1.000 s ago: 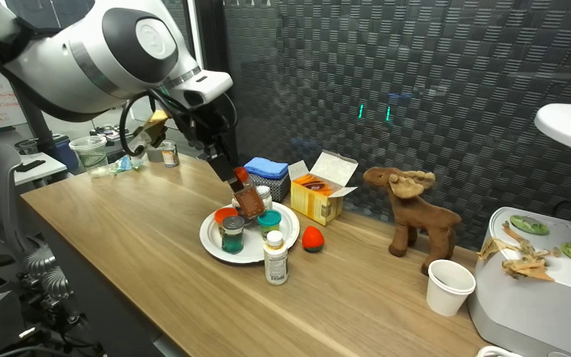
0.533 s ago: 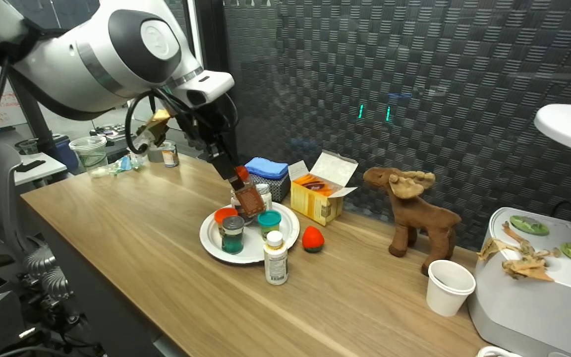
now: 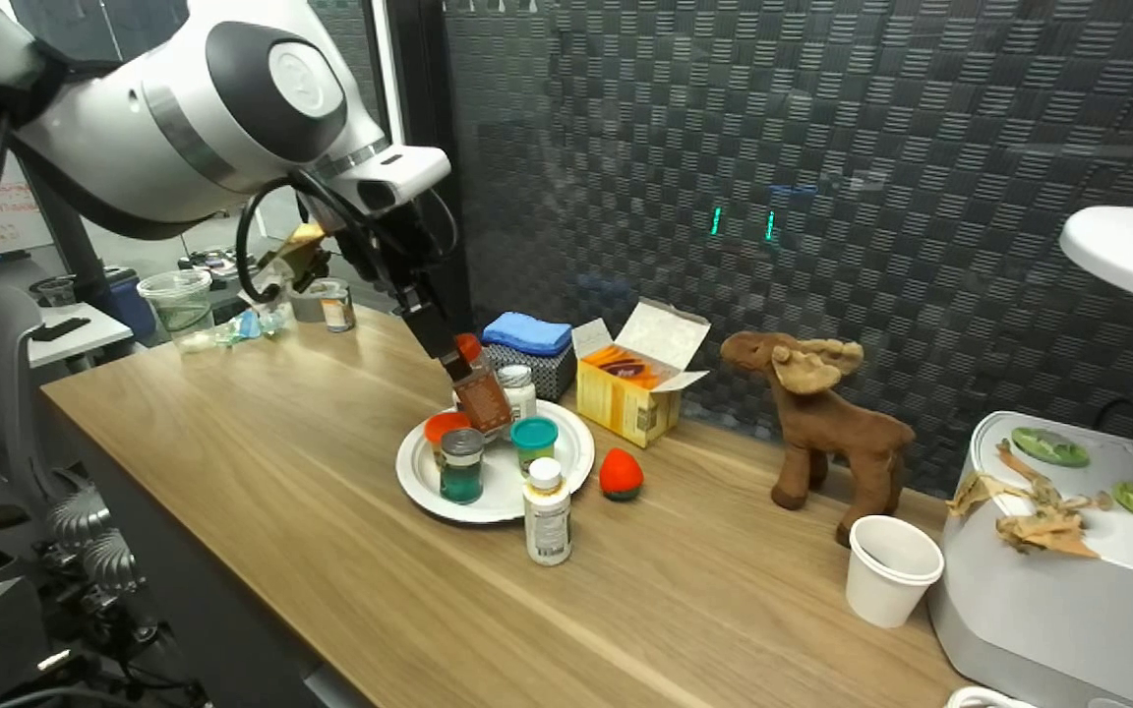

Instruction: Put the bottles and orange plushie that are around the white plate on the white plate

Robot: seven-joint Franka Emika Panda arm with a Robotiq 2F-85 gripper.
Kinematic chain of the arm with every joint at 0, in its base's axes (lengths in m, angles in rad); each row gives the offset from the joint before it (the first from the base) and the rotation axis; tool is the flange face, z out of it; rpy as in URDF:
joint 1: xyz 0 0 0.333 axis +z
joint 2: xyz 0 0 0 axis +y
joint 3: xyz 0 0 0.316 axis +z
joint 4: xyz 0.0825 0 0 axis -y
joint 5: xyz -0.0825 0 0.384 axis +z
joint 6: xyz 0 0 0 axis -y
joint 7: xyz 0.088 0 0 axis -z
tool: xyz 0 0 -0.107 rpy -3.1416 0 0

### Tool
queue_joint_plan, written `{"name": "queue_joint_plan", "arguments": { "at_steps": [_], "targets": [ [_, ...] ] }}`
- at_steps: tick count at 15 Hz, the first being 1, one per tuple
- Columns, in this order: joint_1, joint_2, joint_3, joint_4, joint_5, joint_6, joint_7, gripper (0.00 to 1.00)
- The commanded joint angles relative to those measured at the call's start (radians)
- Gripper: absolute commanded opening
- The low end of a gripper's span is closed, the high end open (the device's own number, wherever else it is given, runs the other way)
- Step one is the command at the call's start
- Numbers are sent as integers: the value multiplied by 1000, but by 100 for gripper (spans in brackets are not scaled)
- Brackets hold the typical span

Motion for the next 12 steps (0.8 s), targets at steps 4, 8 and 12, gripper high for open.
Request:
{"name": "queue_joint_plan", "arguments": {
  "at_steps": [4, 8, 12],
  "targets": [
    [54, 14, -54, 23, 23, -28, -15, 24],
    [49, 41, -71, 36, 71, -21, -57, 24],
    [50, 72, -83, 59, 150, -14, -124, 24]
  ]
}}
